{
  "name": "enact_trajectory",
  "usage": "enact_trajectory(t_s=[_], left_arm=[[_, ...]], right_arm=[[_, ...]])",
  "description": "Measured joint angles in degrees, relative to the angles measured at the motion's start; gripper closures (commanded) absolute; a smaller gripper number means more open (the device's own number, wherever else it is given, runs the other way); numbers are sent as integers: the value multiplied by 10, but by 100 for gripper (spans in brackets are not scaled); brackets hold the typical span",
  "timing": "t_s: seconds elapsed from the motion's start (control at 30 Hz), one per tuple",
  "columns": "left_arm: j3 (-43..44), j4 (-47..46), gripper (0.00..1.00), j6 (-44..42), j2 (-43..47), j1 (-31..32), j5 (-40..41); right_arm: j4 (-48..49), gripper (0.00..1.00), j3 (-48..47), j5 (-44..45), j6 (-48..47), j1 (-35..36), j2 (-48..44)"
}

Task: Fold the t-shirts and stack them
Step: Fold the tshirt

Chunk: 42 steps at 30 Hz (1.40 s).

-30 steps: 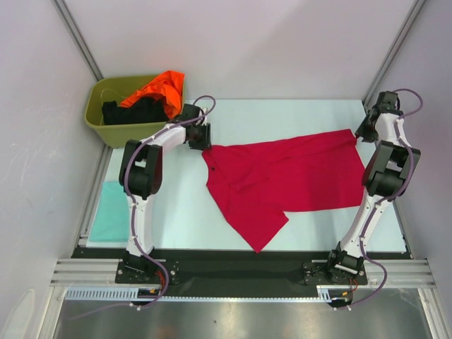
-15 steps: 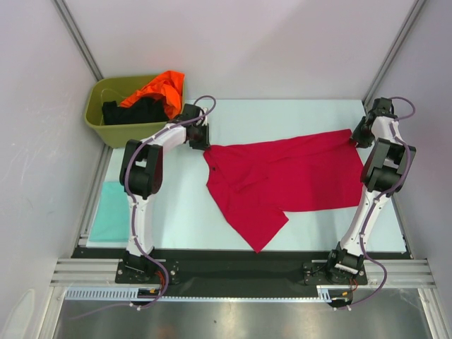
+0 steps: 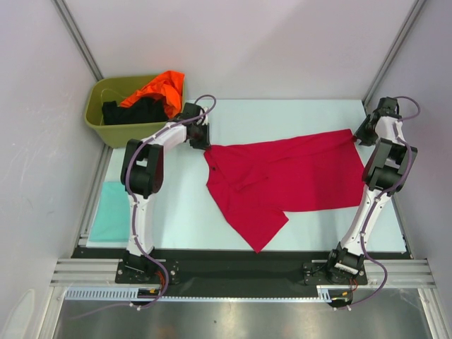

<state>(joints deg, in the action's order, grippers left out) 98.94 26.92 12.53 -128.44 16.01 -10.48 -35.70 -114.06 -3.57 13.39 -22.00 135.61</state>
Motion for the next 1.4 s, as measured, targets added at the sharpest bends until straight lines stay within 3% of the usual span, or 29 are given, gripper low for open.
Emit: enact_trajectory(t_s=[0.47,0.77,1.1,1.4], left_arm=[[1,3,78,0,-2,0,0],[3,7,79,-1,-2,0,0],[3,7,82,-1,-2,0,0],[3,7,83,-1,-2,0,2]], right_arm=[[21,67,-17,-35,3,-3,20],[35,100,-17,-49,21,-11,26],[28,100,-16,-46,25,-13,24],[11,100,28,-21,26,-7,-41]])
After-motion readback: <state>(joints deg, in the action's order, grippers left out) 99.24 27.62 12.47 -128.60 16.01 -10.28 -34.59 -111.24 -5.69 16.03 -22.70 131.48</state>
